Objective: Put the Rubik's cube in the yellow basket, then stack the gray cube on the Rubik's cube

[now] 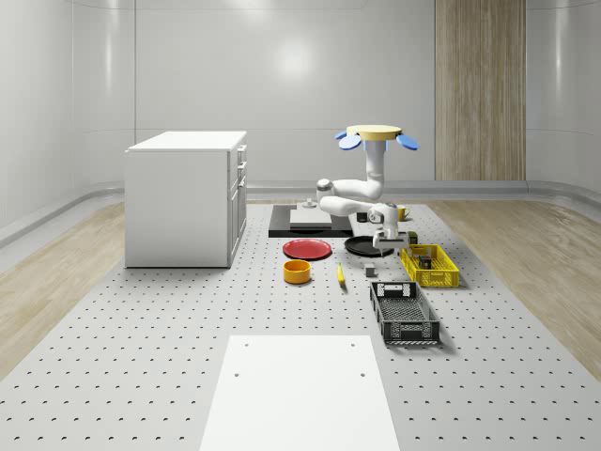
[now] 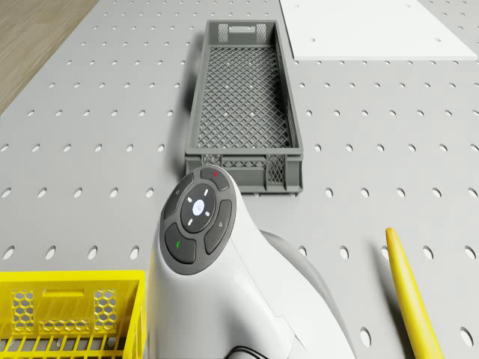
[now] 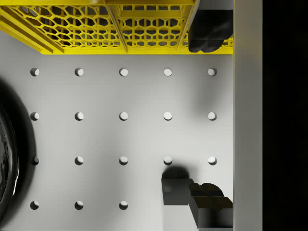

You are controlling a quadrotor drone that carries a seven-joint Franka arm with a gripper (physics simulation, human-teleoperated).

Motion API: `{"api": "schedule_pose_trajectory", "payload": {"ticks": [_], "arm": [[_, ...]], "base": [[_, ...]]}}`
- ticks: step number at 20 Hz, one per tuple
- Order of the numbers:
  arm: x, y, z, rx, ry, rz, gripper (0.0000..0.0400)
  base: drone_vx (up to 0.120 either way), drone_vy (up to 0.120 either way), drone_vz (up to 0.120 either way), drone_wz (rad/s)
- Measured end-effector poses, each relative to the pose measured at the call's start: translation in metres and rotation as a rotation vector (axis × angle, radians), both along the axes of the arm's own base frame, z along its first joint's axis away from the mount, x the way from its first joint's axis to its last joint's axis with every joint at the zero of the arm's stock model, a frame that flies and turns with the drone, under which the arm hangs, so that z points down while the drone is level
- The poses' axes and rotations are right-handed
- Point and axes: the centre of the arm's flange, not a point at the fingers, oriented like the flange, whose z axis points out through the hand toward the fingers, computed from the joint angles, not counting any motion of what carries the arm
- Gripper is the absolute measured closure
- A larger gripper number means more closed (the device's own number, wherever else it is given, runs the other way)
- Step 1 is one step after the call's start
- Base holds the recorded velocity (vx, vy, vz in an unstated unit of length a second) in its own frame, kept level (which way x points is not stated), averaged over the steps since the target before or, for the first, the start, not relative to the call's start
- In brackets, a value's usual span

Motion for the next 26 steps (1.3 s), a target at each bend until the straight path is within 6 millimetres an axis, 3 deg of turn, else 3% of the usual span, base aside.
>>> {"api": "schedule_pose_trajectory", "payload": {"ticks": [3,21,26], "arm": [[0.0000,0.0000,0.0000,0.000,0.000,0.000,0.0000],[0.0000,0.0000,0.0000,0.000,0.000,0.000,0.0000],[0.0000,0.0000,0.0079,0.000,0.000,0.000,0.0000]], "base": [[0.000,-0.120,-0.093,0.000],[0.009,-0.120,-0.011,0.000],[0.000,0.000,0.000,0.000]]}}
